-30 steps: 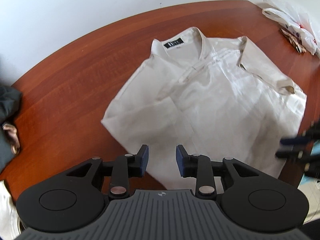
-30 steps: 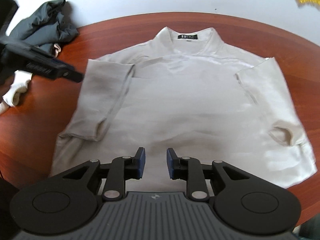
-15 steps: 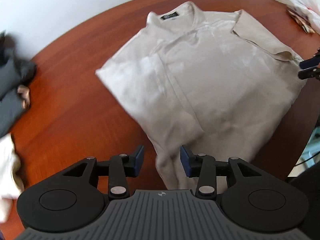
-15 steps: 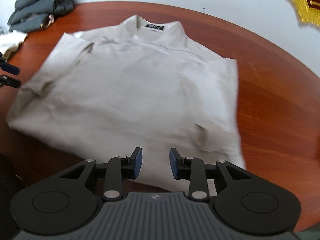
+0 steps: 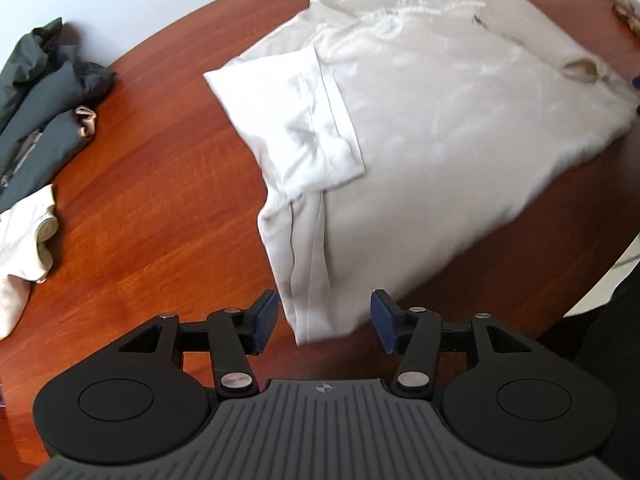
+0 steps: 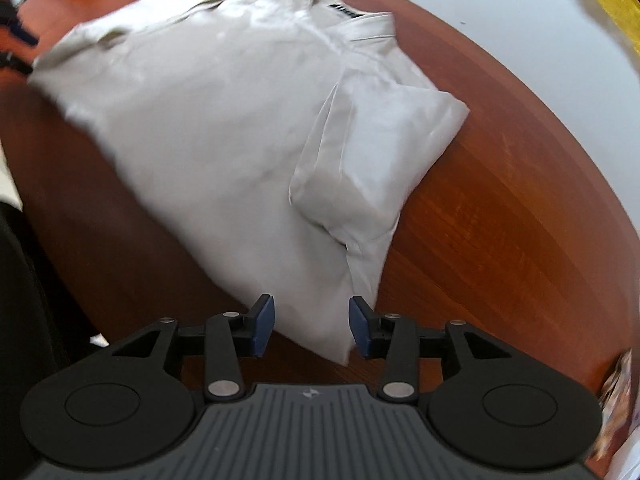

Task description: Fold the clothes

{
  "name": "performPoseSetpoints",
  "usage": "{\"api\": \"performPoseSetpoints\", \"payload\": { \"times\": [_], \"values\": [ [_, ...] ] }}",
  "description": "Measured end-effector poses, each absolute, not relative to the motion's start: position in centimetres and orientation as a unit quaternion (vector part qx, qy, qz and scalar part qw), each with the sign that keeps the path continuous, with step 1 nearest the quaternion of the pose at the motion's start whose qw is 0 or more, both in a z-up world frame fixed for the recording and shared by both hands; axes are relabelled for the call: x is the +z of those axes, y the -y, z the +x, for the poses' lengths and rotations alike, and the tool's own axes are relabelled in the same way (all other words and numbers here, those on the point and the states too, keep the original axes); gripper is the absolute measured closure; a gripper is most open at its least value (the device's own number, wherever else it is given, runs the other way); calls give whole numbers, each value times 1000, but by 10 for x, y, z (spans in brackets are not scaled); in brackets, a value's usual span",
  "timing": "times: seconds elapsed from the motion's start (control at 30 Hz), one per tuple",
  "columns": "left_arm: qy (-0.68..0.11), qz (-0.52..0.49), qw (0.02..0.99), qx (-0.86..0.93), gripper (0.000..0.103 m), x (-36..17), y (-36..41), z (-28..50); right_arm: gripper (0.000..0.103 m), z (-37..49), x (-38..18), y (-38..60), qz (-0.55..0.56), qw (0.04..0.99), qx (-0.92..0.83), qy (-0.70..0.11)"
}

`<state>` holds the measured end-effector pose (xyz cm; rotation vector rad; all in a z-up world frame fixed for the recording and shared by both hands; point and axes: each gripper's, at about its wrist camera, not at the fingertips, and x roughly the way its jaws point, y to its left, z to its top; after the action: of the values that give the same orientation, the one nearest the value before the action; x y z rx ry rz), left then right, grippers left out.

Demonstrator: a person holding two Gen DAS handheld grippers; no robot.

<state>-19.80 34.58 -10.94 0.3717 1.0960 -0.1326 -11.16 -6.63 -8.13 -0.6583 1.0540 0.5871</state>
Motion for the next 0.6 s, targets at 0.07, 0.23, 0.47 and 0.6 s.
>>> {"api": "performPoseSetpoints", "payload": {
  "times": [0.07,0.23,0.47,0.6],
  "values": [
    [-518,186,832,-60,49,-111,-344,-200,56,-114,-83,70,-316,767,279,-483],
    [-521,221,821,-71,49,-116,-344,-202,56,-120,-88,76,-333,763,288,-474],
    [-531,252,802,-102,49,-120,-351,-197,56,-132,-97,69,-383,752,291,-451],
    [-532,260,797,-118,49,-121,-352,-194,58,-138,-102,63,-415,743,294,-435]
  ]
}}
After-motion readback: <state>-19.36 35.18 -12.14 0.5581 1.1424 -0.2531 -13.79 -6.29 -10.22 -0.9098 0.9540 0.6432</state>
